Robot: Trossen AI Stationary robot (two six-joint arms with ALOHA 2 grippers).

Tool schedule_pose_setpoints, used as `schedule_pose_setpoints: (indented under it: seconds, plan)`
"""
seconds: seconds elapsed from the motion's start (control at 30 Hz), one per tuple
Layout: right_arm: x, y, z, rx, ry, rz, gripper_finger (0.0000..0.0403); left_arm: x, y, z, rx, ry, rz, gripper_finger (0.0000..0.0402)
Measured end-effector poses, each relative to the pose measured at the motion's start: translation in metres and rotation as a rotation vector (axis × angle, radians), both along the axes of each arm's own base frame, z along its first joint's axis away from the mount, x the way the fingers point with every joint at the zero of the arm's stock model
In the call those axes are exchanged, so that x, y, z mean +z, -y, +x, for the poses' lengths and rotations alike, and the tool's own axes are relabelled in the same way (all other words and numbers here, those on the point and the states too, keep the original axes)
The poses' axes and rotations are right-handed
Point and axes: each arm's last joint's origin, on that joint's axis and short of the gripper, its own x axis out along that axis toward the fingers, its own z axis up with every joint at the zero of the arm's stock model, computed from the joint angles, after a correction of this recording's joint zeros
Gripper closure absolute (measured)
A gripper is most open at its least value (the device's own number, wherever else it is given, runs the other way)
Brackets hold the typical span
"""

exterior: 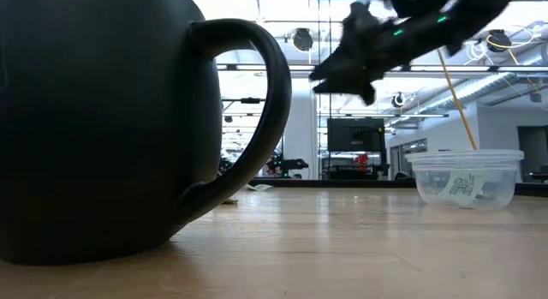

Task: Pick and place Stevia / Truvia into bins
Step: Put the white stevia packet into the circular transparent container

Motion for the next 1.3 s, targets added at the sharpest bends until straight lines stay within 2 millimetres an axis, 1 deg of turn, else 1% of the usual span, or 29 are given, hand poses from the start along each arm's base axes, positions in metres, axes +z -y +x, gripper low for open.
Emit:
schedule_pose_setpoints:
  seconds: [0.07,0.13,0.23,0.3,0.4,0.53,0.7,0.8,0.93,1.03,1.17,1.3]
  plan:
    - [-0.004,0.019,0.012,-0.011,-0.010,0.056,0.0259,-0.005,0.000,-0.005,-0.049,0.042,-0.004,0.0211]
    - [-0.013,0.038,0.023,-0.039,-0.044,0.104,0.0259,-0.010,0.001,-0.009,-0.084,0.072,0.004,0.0211]
    - [-0.022,0.062,0.040,-0.065,-0.068,0.163,0.0259,-0.017,0.001,-0.013,-0.085,0.072,0.010,0.0209]
    - [-0.025,0.077,0.053,-0.072,-0.062,0.212,0.0259,-0.020,0.000,-0.014,-0.080,0.069,0.009,0.0209]
    - [-0.034,0.094,0.067,-0.117,-0.117,0.264,0.0259,-0.021,0.001,-0.015,-0.100,0.066,0.012,0.0212]
    - [-0.047,0.110,0.079,-0.159,-0.206,0.307,0.0259,-0.016,0.006,-0.016,-0.209,0.124,0.041,0.0217]
    - [-0.065,0.131,0.081,-0.185,-0.255,0.358,0.0246,-0.013,0.010,-0.017,-0.259,0.162,0.060,0.0217]
    - [-0.074,0.142,0.080,-0.199,-0.255,0.425,0.0225,-0.013,0.011,-0.017,-0.262,0.163,0.068,0.0217]
    - [-0.083,0.151,0.076,-0.231,-0.265,0.475,0.0199,-0.014,0.011,-0.017,-0.263,0.158,0.070,0.0218]
    - [-0.084,0.157,0.073,-0.259,-0.258,0.525,0.0187,-0.014,0.011,-0.017,-0.263,0.157,0.071,0.0218]
    - [-0.084,0.162,0.070,-0.267,-0.247,0.554,0.0184,-0.014,0.011,-0.017,-0.261,0.159,0.077,0.0218]
    - [-0.079,0.164,0.074,-0.270,-0.230,0.557,0.0183,-0.014,0.011,-0.017,-0.261,0.160,0.083,0.0218]
